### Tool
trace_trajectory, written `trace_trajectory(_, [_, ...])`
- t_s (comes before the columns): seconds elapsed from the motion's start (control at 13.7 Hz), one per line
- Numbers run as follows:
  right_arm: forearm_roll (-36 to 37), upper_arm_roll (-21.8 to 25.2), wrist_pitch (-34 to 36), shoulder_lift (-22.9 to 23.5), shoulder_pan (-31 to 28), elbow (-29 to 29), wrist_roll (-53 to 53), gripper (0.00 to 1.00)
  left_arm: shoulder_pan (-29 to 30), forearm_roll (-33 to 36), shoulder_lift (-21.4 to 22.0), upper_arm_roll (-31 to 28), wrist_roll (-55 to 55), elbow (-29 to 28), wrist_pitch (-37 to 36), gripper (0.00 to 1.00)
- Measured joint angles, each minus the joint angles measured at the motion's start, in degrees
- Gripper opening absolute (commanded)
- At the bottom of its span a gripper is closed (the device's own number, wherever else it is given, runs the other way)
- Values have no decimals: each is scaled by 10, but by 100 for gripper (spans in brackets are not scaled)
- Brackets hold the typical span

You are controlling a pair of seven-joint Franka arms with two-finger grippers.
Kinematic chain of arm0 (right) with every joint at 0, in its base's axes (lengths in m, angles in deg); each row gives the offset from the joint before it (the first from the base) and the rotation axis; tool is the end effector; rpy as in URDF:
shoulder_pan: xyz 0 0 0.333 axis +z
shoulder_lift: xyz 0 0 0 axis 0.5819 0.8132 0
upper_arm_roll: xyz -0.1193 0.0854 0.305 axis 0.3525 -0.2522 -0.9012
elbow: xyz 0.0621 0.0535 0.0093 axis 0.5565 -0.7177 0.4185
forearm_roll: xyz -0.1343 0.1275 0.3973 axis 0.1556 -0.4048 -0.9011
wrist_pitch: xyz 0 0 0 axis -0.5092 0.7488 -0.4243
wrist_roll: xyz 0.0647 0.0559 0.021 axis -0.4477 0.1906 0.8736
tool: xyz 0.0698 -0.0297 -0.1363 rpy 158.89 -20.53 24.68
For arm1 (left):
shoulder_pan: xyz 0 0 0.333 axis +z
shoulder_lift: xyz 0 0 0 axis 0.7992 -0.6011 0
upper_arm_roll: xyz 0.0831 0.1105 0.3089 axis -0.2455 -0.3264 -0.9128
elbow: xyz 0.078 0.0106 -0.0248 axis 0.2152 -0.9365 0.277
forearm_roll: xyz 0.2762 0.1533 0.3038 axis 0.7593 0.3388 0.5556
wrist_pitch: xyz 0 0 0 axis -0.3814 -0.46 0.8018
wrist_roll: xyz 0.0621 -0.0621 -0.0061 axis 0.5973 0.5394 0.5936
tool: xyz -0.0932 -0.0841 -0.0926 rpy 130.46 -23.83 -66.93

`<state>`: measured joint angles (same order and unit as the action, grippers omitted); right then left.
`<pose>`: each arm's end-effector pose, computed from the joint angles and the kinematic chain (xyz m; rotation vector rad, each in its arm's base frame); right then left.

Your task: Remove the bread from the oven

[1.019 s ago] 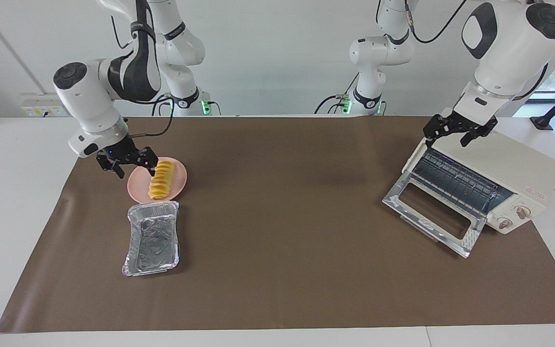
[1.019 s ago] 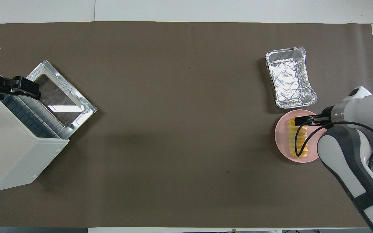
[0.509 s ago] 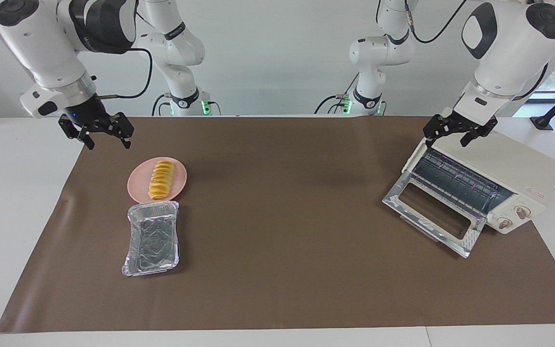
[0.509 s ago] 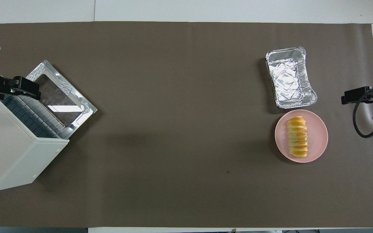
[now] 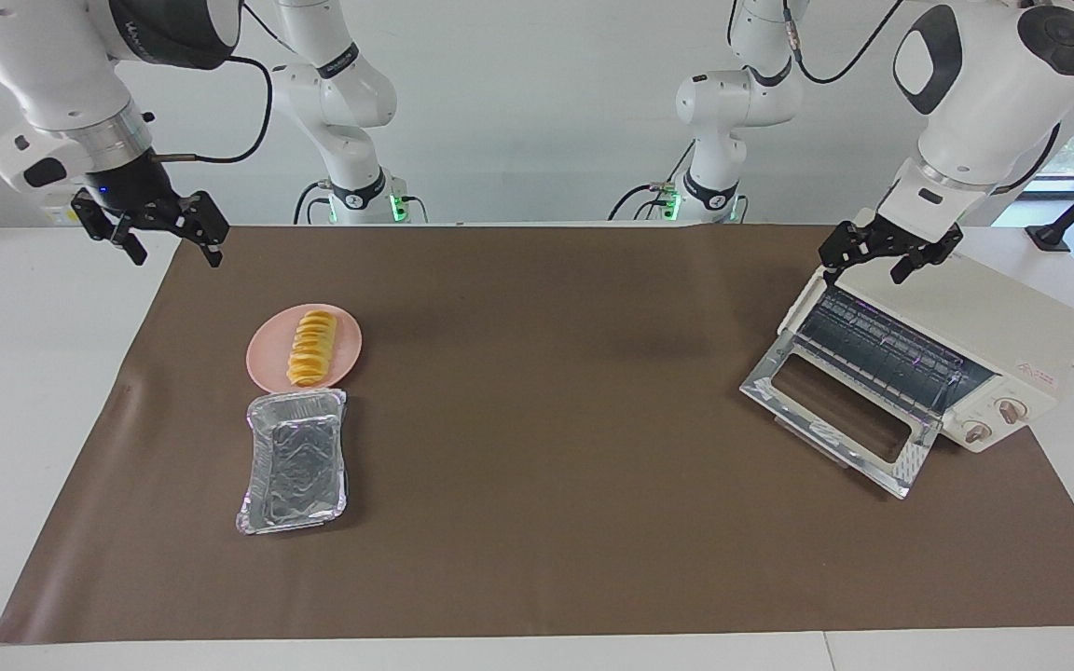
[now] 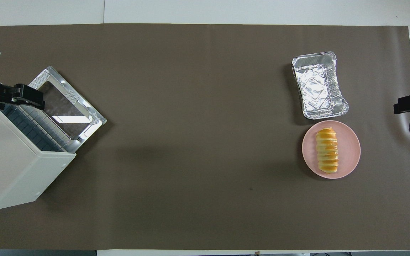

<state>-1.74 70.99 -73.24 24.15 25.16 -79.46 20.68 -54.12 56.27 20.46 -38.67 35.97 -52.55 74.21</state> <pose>0.5958 -0.0712 0.5863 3.1092 -0.0686 0.0481 0.6140 -0.0507 0.5668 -3.1206 0.1145 0.0934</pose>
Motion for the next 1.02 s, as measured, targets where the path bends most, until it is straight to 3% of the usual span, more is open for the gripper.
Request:
trace_trajectory(0.44, [0,28,1,2,45,0,-13,100,0,0,0,0,0,0,0,100])
trace_trajectory(1.02, [0,52,20,3,49,0,-14,100,0,0,0,0,0,0,0,100])
